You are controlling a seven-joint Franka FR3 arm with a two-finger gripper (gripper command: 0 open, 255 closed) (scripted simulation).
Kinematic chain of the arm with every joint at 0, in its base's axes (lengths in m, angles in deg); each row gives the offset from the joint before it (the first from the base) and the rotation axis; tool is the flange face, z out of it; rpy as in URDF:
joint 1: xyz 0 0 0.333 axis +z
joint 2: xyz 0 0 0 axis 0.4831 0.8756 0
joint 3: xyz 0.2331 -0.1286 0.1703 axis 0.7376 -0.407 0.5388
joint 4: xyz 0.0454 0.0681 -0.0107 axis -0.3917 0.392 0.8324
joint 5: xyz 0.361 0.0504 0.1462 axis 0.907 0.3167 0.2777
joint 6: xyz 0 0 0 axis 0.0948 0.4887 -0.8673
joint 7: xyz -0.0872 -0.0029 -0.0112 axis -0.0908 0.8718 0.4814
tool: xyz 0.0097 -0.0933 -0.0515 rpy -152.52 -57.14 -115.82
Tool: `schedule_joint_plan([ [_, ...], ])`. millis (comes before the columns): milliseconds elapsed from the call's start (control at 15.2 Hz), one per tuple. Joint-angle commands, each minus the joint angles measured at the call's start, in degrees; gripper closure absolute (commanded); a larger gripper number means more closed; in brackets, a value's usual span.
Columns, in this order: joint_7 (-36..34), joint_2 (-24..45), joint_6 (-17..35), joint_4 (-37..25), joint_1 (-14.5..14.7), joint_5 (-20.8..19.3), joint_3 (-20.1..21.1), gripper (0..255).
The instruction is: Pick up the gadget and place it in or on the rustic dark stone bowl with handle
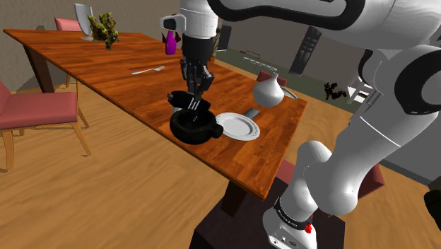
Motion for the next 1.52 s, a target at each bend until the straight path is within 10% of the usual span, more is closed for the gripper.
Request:
schedule_joint_plan([
  [0, -0.17, -0.27, 1.67, 1.90, 0.00, -0.01, -0.01, 255],
  [594, -0.26, -0.46, 2.89, 3.31, -0.01, -0.04, -0.03, 255],
  [660, -0.26, -0.46, 2.89, 3.32, -0.01, -0.04, -0.03, 0],
  [1452, -0.03, 1.77, -4.49, -6.28, 0.20, 0.24, 0.30, 0],
])
